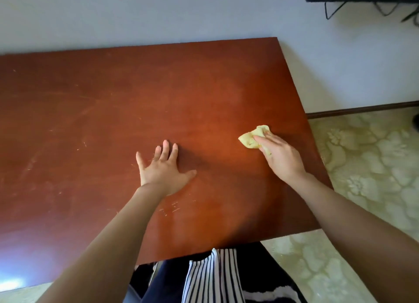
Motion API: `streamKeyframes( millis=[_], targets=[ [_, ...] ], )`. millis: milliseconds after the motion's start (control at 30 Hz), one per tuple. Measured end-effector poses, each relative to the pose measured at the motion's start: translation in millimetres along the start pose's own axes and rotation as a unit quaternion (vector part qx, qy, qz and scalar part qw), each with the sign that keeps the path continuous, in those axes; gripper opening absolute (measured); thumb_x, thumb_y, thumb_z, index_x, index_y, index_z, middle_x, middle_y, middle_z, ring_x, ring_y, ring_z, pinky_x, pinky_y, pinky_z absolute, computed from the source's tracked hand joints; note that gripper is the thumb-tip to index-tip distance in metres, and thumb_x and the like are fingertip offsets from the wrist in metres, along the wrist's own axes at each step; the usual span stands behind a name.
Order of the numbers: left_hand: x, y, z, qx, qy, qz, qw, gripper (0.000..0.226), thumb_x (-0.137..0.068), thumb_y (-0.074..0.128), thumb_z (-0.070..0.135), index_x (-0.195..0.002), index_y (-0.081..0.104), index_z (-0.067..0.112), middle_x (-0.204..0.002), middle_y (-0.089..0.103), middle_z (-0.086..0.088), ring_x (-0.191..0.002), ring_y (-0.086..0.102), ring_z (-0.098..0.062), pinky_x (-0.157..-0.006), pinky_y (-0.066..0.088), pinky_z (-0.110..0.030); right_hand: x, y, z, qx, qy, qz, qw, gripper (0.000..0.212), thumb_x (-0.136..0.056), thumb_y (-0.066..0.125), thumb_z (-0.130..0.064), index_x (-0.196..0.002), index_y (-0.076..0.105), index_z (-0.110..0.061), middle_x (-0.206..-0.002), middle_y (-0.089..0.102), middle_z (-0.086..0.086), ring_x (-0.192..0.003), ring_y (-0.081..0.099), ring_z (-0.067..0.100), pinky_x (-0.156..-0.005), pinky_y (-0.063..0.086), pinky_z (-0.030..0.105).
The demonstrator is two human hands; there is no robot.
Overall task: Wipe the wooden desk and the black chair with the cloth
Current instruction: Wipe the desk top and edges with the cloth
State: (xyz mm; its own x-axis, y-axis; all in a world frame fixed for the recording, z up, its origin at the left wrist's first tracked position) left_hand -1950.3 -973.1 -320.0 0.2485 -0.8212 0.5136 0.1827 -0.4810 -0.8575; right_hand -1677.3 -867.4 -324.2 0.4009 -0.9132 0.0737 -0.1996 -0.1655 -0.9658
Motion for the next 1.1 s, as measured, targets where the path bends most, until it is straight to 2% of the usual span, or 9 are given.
streamKeyframes(
  millis=[67, 200, 300, 500, 600, 733, 900, 1000, 1100],
  targets=[
    [-1, -1, -1, 0.026, -0.003, -0.004, 1.000, 0.088, -0.084, 0.030, 0.074, -0.152, -0.001, 0.028, -0.159, -0.011, 0.005, -0.147, -0.005, -0.014, -0.109, -0.011, -0.061, -20, -1, 3, 0.008, 0.060, 0.002, 0.998, 0.041, -0.097, 0.051, -0.019, -0.137, 0.048, -0.028, -0.140, 0.050, 0.005, -0.124, 0.050, 0.027, -0.092, 0.050, 0.042],
    [2, 1, 1, 0.045, -0.002, 0.009, 0.999, 0.086, -0.086, 0.039, 0.066, -0.152, 0.000, 0.027, -0.160, -0.011, 0.003, -0.147, -0.007, -0.015, -0.108, -0.012, -0.062, -47, 4, -20, 0.033, 0.147, 0.017, 0.988, 0.040, -0.097, 0.050, -0.018, -0.135, 0.048, -0.031, -0.120, 0.061, 0.012, -0.106, 0.059, 0.032, -0.075, 0.050, 0.039],
    [11, 6, 4, 0.048, -0.003, 0.013, 0.999, 0.084, -0.087, 0.042, 0.063, -0.152, 0.003, 0.027, -0.160, -0.010, 0.003, -0.146, -0.011, -0.018, -0.109, -0.012, -0.062, -48, 15, -42, 0.031, 0.137, 0.019, 0.990, 0.040, -0.096, 0.050, -0.013, -0.132, 0.050, -0.029, -0.117, 0.061, 0.011, -0.102, 0.060, 0.029, -0.070, 0.045, 0.035],
    [34, 19, 36, 0.155, -0.041, 0.043, 0.986, 0.083, -0.087, 0.054, 0.053, -0.152, 0.011, 0.027, -0.160, -0.007, 0.002, -0.146, -0.014, -0.021, -0.111, -0.011, -0.059, -6, 21, -56, -0.054, -0.079, 0.054, 0.994, 0.041, -0.085, 0.063, -0.001, -0.124, 0.061, -0.015, -0.128, 0.060, 0.010, -0.122, 0.053, 0.028, -0.096, 0.045, 0.036],
    [40, 25, 57, 0.171, -0.059, 0.076, 0.981, 0.080, -0.088, 0.054, 0.051, -0.152, 0.012, 0.026, -0.160, -0.006, 0.001, -0.146, -0.014, -0.021, -0.110, -0.010, -0.059, 18, 21, -39, -0.081, -0.184, 0.005, 0.979, 0.041, -0.084, 0.063, 0.003, -0.122, 0.063, -0.012, -0.128, 0.060, 0.011, -0.126, 0.050, 0.027, -0.106, 0.035, 0.034],
    [55, 42, 77, 0.183, -0.106, 0.098, 0.972, 0.075, -0.091, 0.050, 0.049, -0.152, 0.012, 0.025, -0.160, -0.005, 0.001, -0.146, -0.014, -0.022, -0.111, -0.009, -0.059, 54, 16, -10, -0.094, -0.294, 0.003, 0.951, 0.042, -0.073, 0.071, 0.009, -0.111, 0.069, -0.009, -0.116, 0.067, 0.011, -0.118, 0.057, 0.029, -0.102, 0.043, 0.043],
    [78, 65, 95, 0.197, -0.153, 0.136, 0.959, 0.076, -0.091, 0.048, 0.052, -0.152, 0.012, 0.025, -0.160, -0.003, 0.003, -0.146, -0.015, -0.020, -0.111, -0.010, -0.058, 77, 11, 45, -0.080, -0.441, -0.066, 0.891, 0.059, -0.067, 0.073, 0.013, -0.118, 0.066, -0.017, -0.126, 0.061, 0.006, -0.125, 0.051, 0.021, -0.107, 0.036, 0.040],
    [89, 73, 107, 0.184, -0.161, 0.150, 0.958, 0.082, -0.088, 0.048, 0.060, -0.152, 0.011, 0.026, -0.160, -0.002, 0.004, -0.146, -0.013, -0.019, -0.112, -0.009, -0.057, 58, -1, 70, -0.066, -0.485, -0.071, 0.869, 0.060, -0.064, 0.078, 0.011, -0.116, 0.068, -0.018, -0.121, 0.065, 0.006, -0.118, 0.058, 0.022, -0.100, 0.044, 0.040],
    [103, 81, 121, 0.180, -0.172, 0.167, 0.954, 0.090, -0.083, 0.047, 0.066, -0.152, 0.007, 0.026, -0.160, -0.003, 0.003, -0.146, -0.013, -0.019, -0.112, -0.007, -0.056, 29, -10, 85, -0.040, -0.490, -0.070, 0.868, 0.062, -0.065, 0.076, 0.012, -0.118, 0.067, -0.018, -0.121, 0.065, 0.007, -0.116, 0.059, 0.024, -0.097, 0.046, 0.043]
  ],
)
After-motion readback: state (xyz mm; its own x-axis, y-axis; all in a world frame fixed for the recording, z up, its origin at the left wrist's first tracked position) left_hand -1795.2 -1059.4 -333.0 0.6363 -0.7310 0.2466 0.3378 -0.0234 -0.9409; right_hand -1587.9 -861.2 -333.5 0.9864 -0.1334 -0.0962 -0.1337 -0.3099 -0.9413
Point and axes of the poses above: each hand's wrist, its own x-axis away from the middle knuckle, its own y-axis out of the palm, z = x × y, the point moved 2 cm from there along -x, towards the middle knuckle
